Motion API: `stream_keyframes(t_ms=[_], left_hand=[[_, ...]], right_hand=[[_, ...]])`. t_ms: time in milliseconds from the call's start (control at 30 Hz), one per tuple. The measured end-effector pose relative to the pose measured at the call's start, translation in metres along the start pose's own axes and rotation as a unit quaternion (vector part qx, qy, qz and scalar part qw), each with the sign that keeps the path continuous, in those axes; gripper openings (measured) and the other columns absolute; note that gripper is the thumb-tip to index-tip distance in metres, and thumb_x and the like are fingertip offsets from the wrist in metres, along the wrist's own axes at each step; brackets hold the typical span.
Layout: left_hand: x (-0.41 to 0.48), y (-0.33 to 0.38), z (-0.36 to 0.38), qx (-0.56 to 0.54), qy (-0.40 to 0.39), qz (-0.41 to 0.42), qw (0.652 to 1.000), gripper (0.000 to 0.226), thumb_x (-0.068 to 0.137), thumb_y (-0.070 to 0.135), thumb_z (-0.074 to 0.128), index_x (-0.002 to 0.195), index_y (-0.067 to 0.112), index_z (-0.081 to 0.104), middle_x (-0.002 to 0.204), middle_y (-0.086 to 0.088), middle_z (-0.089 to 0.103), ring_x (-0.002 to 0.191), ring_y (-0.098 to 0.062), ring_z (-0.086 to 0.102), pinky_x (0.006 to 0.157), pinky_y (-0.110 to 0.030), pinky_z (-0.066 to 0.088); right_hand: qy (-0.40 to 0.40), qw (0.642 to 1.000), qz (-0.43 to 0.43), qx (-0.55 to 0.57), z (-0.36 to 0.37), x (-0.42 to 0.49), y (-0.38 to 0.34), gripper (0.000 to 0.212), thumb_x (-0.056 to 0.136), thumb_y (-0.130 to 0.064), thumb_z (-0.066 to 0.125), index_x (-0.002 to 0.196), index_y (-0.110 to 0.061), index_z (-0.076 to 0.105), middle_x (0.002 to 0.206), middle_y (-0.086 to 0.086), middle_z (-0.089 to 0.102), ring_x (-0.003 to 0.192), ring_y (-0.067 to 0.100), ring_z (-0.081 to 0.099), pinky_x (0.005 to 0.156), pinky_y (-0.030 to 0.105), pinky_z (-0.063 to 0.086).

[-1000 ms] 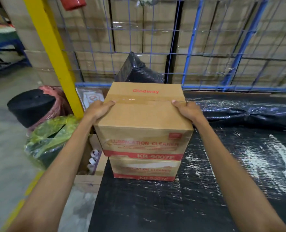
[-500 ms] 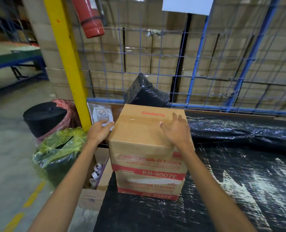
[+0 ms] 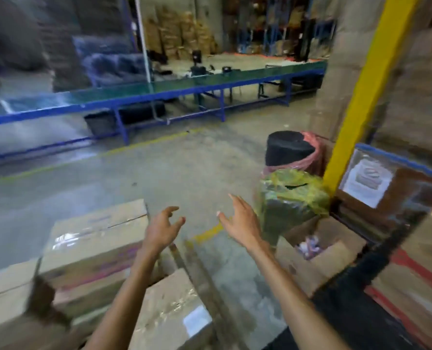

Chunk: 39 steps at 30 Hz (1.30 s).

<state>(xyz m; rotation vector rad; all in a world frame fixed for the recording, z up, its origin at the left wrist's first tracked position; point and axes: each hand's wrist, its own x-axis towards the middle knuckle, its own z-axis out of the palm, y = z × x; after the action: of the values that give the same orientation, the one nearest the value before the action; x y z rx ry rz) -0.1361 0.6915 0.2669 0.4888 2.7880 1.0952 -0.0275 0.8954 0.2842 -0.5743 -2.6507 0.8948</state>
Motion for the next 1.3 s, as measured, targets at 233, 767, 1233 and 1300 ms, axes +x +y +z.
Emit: stream_keyframes(t_ms=[233, 767, 1233, 1300], left_hand=[[-0.154, -0.242, -0.132, 0.019, 0.052, -0.205, 0.977, 0.046, 0.09, 0.045, 0.066, 0.127, 0.017, 0.068, 0.118, -0.013, 0.073, 0.112, -0.034, 0.068, 0.091, -0.04, 0.053], [-0.341, -0.473, -0.123, -0.109, 0.086, -0.497, 0.856, 0.044, 0.093, 0.025, 0.072, 0.134, 0.011, 0.064, 0.134, -0.015, 0.066, 0.126, -0.029, 0.061, 0.101, -0.035, 0.045], [-0.351, -0.706, -0.033, -0.11, -0.001, -0.565, 0.818, 0.064, 0.097, 0.029, 0.068, 0.153, 0.009, 0.042, 0.152, -0.016, 0.05, 0.14, -0.034, 0.047, 0.109, -0.035, 0.037], [-0.346, -0.773, 0.0, -0.126, 0.016, -0.578, 0.806, 0.066, 0.097, 0.029, 0.068, 0.154, 0.009, 0.04, 0.151, -0.013, 0.051, 0.138, -0.031, 0.049, 0.104, -0.029, 0.036]], right_hand=[[-0.21, 0.974, -0.074, 0.046, 0.214, -0.097, -0.145, 0.071, 0.094, -0.046, 0.057, 0.155, -0.017, 0.037, 0.157, 0.007, 0.042, 0.145, 0.026, 0.037, 0.114, 0.036, 0.036], [-0.472, 0.875, -0.086, -0.064, 0.44, -0.243, -0.174, 0.06, 0.097, -0.035, 0.062, 0.15, -0.016, 0.042, 0.145, 0.005, 0.056, 0.13, 0.028, 0.054, 0.098, 0.034, 0.045], [-0.492, 0.859, 0.086, -0.117, 0.67, -0.303, -0.087, 0.077, 0.095, -0.045, 0.064, 0.159, -0.022, 0.027, 0.146, 0.011, 0.056, 0.131, 0.031, 0.055, 0.102, 0.039, 0.046], [-0.471, 0.866, 0.136, -0.098, 0.737, -0.315, -0.059, 0.086, 0.089, -0.053, 0.066, 0.159, -0.025, 0.025, 0.153, 0.008, 0.048, 0.137, 0.031, 0.049, 0.109, 0.042, 0.043]])
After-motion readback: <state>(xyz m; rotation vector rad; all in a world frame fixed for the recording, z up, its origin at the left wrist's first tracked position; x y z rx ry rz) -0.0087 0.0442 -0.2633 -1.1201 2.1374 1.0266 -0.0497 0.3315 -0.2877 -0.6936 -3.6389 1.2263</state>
